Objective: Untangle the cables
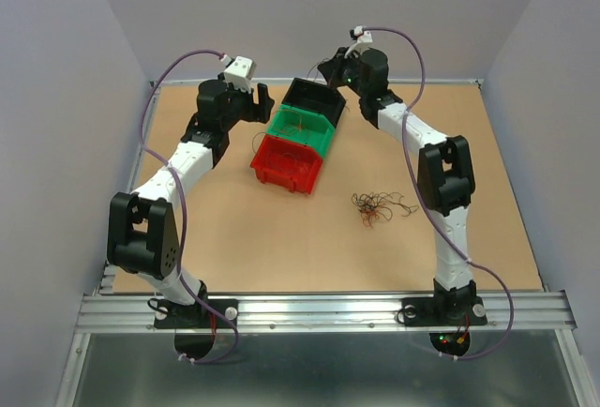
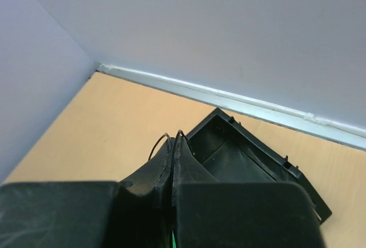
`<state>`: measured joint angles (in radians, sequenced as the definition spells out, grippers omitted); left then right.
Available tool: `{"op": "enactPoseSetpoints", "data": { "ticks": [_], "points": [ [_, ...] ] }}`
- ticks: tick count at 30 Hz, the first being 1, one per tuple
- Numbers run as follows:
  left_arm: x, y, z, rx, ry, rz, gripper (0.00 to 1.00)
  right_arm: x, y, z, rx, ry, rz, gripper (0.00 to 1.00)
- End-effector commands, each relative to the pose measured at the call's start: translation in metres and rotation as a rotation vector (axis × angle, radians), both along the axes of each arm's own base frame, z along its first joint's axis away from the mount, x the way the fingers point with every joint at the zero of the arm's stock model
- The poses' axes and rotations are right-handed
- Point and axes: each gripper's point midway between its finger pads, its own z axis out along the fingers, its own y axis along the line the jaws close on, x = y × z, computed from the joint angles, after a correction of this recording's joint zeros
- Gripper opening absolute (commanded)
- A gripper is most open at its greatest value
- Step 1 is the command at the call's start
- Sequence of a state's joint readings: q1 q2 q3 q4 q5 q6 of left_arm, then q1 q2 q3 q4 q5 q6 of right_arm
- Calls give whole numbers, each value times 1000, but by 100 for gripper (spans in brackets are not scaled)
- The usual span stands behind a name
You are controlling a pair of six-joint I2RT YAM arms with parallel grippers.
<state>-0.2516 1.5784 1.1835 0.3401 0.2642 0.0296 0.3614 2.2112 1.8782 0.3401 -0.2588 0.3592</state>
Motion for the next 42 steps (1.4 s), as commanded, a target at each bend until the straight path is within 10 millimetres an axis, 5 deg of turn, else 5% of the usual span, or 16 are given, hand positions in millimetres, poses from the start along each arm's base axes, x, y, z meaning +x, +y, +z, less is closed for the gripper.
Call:
{"op": "enactPoseSetpoints", "data": {
  "ticks": [1,6,21,28,30,31,33,34,36,42],
  "points": [
    [-4,4,34,-11,-108,4,83,10,5,-3,-92,-61,25,1],
    [-6,3,38,-3,-122,-6,82,23,13,-13,-109,-84,47,0],
    [-3,2,31,22,-104,-17,81,47,39,-101,-117,56,106,1],
    [-1,-2,26,25,-82,-38,81,36,28,-151,-172,247,49,0],
    [0,-3,20,34,-63,-40,80,33,23,-152,-192,268,28,0],
    [1,-3,18,38,-57,-44,80,22,17,-171,-226,338,28,1],
    [2,-5,16,43,-47,-51,80,14,13,-160,-246,342,29,1],
    [2,-6,16,48,-45,-55,80,3,9,-170,-265,380,40,1],
    [4,-5,14,52,-40,-56,80,-9,8,-145,-271,348,63,1],
    [5,-5,11,64,-37,-50,80,-32,8,-121,-299,323,69,1]
  ]
}}
